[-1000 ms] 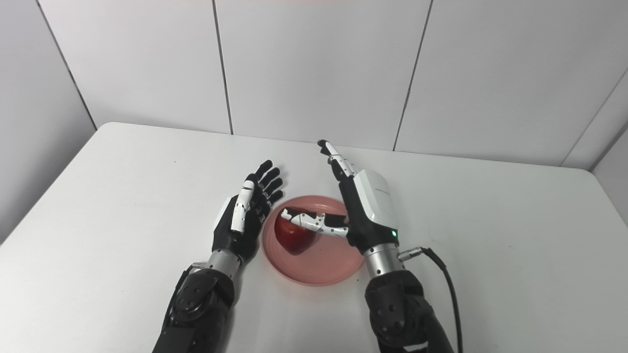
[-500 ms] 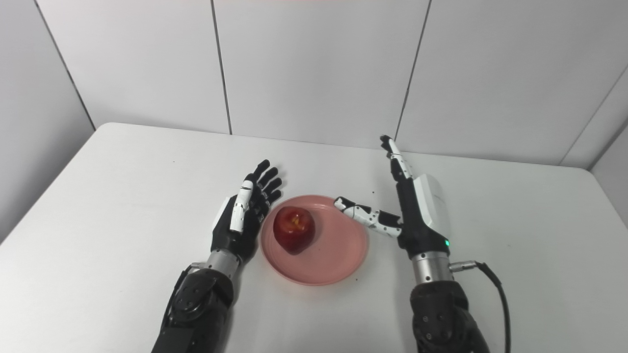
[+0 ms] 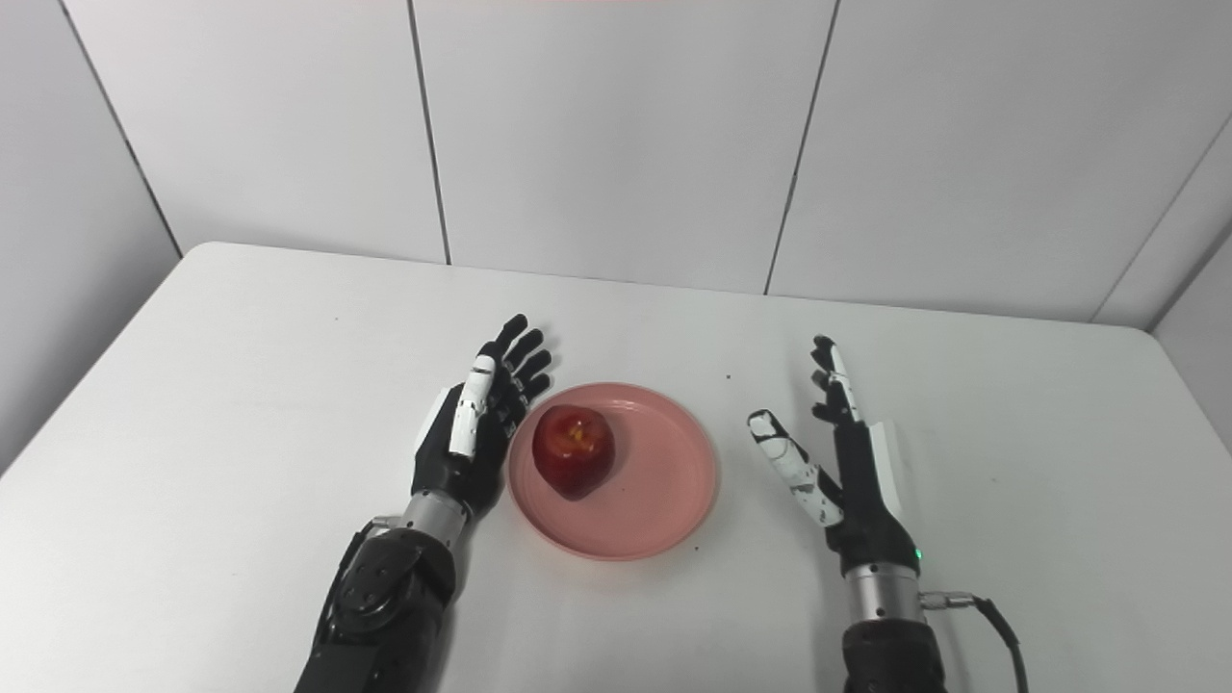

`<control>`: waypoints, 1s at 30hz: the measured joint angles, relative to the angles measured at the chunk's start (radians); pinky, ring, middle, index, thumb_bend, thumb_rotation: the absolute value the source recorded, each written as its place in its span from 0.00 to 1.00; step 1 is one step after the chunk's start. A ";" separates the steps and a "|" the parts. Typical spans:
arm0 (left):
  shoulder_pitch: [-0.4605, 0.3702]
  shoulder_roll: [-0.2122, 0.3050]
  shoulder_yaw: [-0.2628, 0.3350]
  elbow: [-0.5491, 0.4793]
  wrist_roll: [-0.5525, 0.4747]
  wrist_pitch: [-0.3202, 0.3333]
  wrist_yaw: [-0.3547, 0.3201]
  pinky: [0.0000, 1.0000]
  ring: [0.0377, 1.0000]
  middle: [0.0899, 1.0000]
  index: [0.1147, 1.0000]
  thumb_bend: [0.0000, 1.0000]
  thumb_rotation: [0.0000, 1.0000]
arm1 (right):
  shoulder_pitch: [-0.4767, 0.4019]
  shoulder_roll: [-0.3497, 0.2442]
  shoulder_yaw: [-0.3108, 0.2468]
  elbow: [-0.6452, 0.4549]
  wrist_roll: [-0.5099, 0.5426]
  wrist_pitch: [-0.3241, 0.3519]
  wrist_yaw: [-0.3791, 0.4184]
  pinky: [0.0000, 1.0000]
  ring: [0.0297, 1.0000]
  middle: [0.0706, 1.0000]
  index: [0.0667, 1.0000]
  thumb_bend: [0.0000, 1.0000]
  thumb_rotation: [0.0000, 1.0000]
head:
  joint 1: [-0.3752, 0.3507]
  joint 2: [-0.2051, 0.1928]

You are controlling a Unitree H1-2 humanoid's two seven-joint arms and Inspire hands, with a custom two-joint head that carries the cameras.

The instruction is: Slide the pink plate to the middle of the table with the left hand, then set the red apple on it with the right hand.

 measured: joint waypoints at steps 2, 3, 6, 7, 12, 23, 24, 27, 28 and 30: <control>0.001 0.000 -0.001 -0.001 0.000 0.000 0.000 0.95 0.94 0.94 0.93 0.37 1.00 | 0.002 0.000 -0.001 0.025 0.041 -0.016 0.015 0.88 0.94 0.97 0.98 0.86 1.00 | 0.002 0.000; 0.001 0.001 -0.002 -0.001 0.000 0.000 0.000 0.94 0.93 0.94 0.93 0.37 1.00 | 0.004 0.000 -0.001 0.032 0.055 -0.021 0.021 0.89 0.94 0.96 0.97 0.83 1.00 | 0.002 0.000; 0.002 0.003 -0.003 -0.001 0.000 0.000 0.000 0.94 0.93 0.94 0.93 0.37 1.00 | 0.004 0.002 -0.005 0.058 0.097 -0.029 0.025 0.89 0.94 0.95 0.96 0.74 1.00 | 0.000 0.002; 0.002 0.003 -0.003 -0.001 0.000 0.000 0.000 0.94 0.93 0.94 0.93 0.37 1.00 | 0.004 0.003 -0.008 0.061 0.108 -0.030 0.029 0.89 0.94 0.95 0.96 0.72 1.00 | 0.000 0.002; 0.005 0.006 -0.007 -0.002 0.000 0.001 -0.001 0.94 0.93 0.94 0.92 0.37 1.00 | 0.004 0.010 -0.008 0.087 0.144 -0.038 0.034 0.90 0.93 0.94 0.94 0.58 1.00 | 0.006 0.005; 0.011 0.009 -0.007 -0.010 0.000 0.005 -0.001 0.94 0.93 0.94 0.92 0.37 1.00 | 0.006 0.031 -0.004 0.093 0.167 -0.038 0.040 0.91 0.94 0.94 0.93 0.47 1.00 | 0.014 0.011; 0.011 0.009 -0.007 -0.010 0.000 0.005 -0.001 0.94 0.93 0.94 0.92 0.38 1.00 | 0.006 0.031 -0.004 0.093 0.167 -0.038 0.040 0.92 0.94 0.94 0.93 0.43 1.00 | 0.014 0.011; 0.011 0.009 -0.008 -0.009 0.000 0.005 -0.001 0.93 0.93 0.94 0.91 0.38 1.00 | 0.006 0.030 -0.004 0.093 0.167 -0.038 0.041 0.92 0.94 0.94 0.94 0.39 1.00 | 0.014 0.011; 0.011 0.009 -0.008 -0.009 0.001 0.004 -0.001 0.93 0.93 0.94 0.92 0.38 1.00 | 0.006 0.030 -0.004 0.093 0.167 -0.038 0.041 0.92 0.94 0.94 0.93 0.39 1.00 | 0.014 0.012; 0.011 0.009 -0.008 -0.009 0.001 0.004 -0.001 0.93 0.93 0.94 0.91 0.38 1.00 | 0.006 0.030 -0.003 0.093 0.168 -0.039 0.043 0.92 0.94 0.94 0.93 0.38 1.00 | 0.014 0.012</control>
